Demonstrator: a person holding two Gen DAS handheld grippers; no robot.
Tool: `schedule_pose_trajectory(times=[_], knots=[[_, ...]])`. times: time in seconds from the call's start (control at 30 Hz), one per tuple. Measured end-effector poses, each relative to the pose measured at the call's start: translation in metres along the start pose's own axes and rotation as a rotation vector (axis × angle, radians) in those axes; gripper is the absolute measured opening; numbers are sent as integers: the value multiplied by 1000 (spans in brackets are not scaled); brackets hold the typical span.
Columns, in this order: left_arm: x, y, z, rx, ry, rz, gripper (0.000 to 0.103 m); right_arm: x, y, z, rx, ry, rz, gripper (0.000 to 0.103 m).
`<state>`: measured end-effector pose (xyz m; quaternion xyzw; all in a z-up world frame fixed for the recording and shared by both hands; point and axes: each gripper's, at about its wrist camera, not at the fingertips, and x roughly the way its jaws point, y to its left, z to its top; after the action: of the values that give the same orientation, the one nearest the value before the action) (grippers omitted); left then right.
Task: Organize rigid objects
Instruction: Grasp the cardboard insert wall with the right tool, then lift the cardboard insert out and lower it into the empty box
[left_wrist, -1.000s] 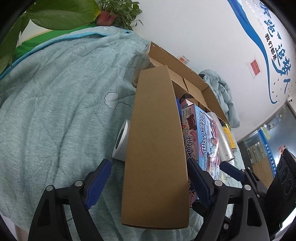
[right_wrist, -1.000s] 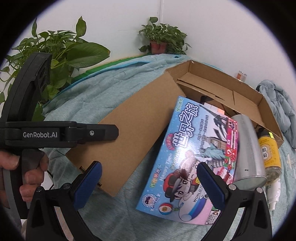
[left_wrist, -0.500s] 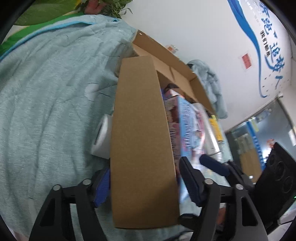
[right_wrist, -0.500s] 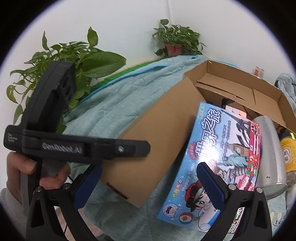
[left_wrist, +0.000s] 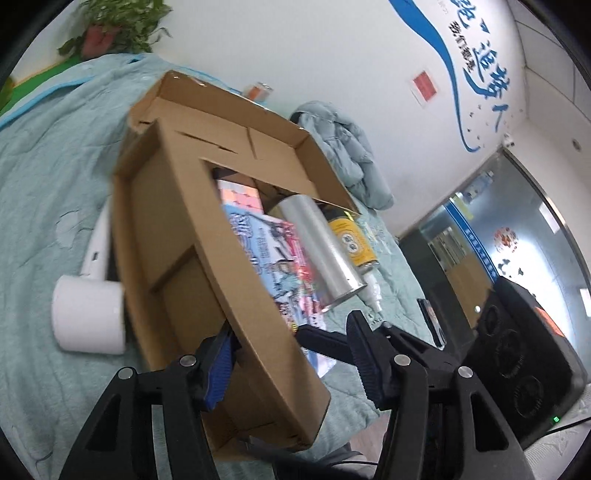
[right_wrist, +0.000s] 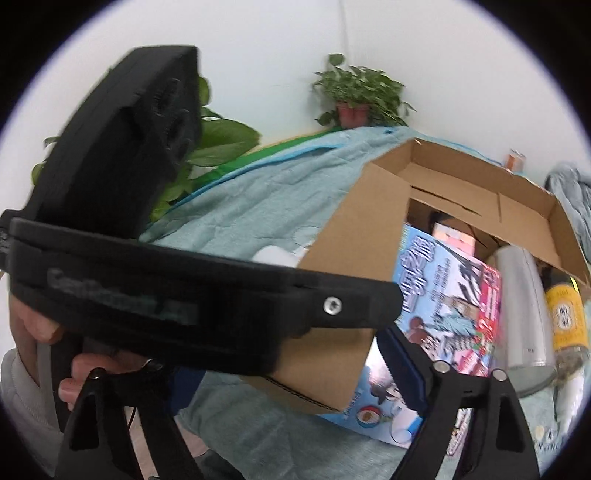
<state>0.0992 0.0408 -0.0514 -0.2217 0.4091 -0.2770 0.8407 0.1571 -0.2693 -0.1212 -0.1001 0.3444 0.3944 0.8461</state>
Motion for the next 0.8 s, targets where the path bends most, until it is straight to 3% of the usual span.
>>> schedule_pose_trajectory(times=[0.1,0.17,0.23,0.33,0.4,0.47,0.63,0.7,0.77,0.8], knots=[[18,-10,-1,19,43,-2,52,-4,-17,-3,73,7,-32,64],[22,-16,-3,34,44,22,52,-6,-24,-2,98,4,-67,31],[13,-14,-5,29,5,64,53,-4,-37,-3,152,24,-106,17],[-15,-10,-16,39,-81,147,55,-3,-51,-5,191,31,-81,18],[-24,-6,-22,-2,-102,225,64,-1,-46,-5,167,32,-97,19],[-28,2,-29,-46,-107,291,65,1,-43,-5,152,34,-98,18],[-7,14,-40,-116,-58,271,64,2,-38,-6,146,50,-82,18],[0,18,-46,-116,-33,260,48,3,-38,-6,156,57,-73,18],[7,20,-47,-116,-34,323,33,3,-36,-6,164,59,-76,19],[7,23,-50,-112,-41,327,32,3,-34,-7,163,56,-83,19]])
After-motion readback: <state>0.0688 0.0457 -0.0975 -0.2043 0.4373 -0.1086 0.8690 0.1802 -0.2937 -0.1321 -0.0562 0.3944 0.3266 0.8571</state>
